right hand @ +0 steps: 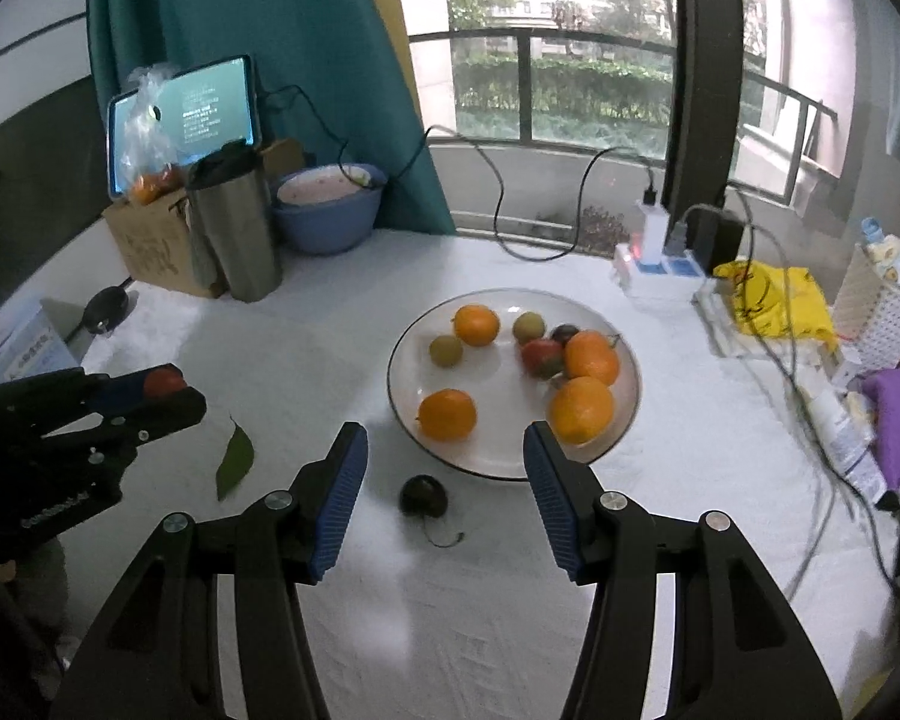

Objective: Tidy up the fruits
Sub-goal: 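Grasp the dark plum with the right gripper while the left gripper holds the tomato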

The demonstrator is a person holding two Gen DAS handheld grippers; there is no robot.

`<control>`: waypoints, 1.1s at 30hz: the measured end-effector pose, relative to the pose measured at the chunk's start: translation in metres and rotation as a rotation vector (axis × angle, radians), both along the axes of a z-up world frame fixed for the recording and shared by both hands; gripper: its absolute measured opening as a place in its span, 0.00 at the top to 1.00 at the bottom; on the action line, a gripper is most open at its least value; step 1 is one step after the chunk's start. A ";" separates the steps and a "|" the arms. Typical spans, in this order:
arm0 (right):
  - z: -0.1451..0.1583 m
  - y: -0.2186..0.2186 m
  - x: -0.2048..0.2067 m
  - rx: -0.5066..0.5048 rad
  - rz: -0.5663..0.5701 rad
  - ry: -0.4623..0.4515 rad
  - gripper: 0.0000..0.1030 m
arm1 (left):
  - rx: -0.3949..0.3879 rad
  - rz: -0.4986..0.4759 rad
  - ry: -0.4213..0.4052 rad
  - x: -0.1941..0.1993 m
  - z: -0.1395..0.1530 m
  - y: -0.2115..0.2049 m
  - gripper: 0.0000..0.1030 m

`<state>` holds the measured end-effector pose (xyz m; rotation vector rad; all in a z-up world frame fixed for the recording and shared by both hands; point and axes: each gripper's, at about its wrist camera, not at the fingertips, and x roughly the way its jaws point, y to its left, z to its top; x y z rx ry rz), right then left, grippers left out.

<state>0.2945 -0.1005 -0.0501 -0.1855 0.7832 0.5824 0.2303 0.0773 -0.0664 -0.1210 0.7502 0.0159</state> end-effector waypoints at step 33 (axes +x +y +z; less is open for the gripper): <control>-0.085 0.026 0.019 -0.058 -0.002 0.148 0.69 | -0.052 -0.032 0.079 0.025 -0.052 0.015 0.72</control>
